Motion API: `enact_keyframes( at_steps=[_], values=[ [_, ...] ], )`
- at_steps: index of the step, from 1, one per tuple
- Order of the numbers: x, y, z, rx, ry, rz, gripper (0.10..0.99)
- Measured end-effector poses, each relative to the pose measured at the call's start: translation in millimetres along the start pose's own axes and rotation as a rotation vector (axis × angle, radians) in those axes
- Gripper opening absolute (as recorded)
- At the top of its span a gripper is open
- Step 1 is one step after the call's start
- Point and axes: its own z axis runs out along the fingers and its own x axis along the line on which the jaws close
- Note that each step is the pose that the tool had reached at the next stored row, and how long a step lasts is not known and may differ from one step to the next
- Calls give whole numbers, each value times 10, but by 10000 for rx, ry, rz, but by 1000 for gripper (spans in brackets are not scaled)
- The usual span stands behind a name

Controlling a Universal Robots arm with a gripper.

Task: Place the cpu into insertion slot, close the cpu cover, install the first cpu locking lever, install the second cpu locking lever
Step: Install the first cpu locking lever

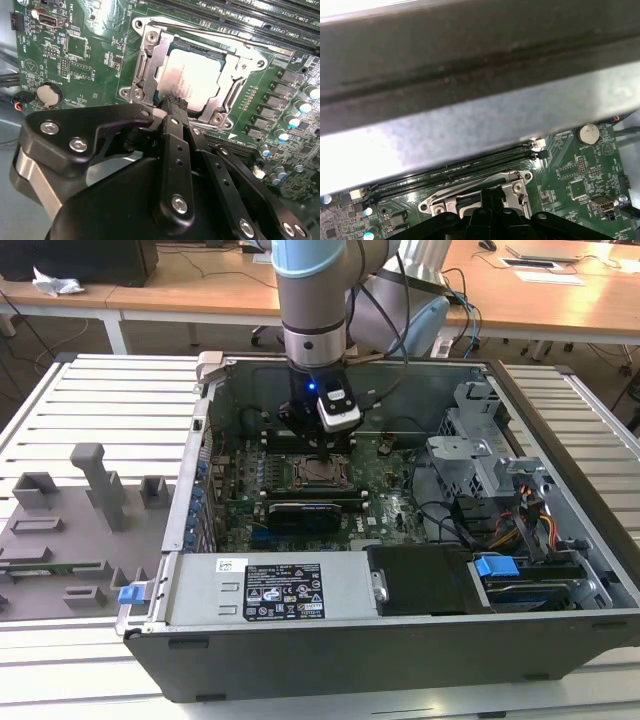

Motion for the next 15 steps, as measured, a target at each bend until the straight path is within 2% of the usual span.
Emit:
enact_keyframes(
  at_steps=[6,9,15],
  values=[
    [-17,3,-129,0,0,-1,106],
    [-31,-5,-140,3,7,0,106],
    [-105,-159,-137,43,79,-1,106]
  ],
)
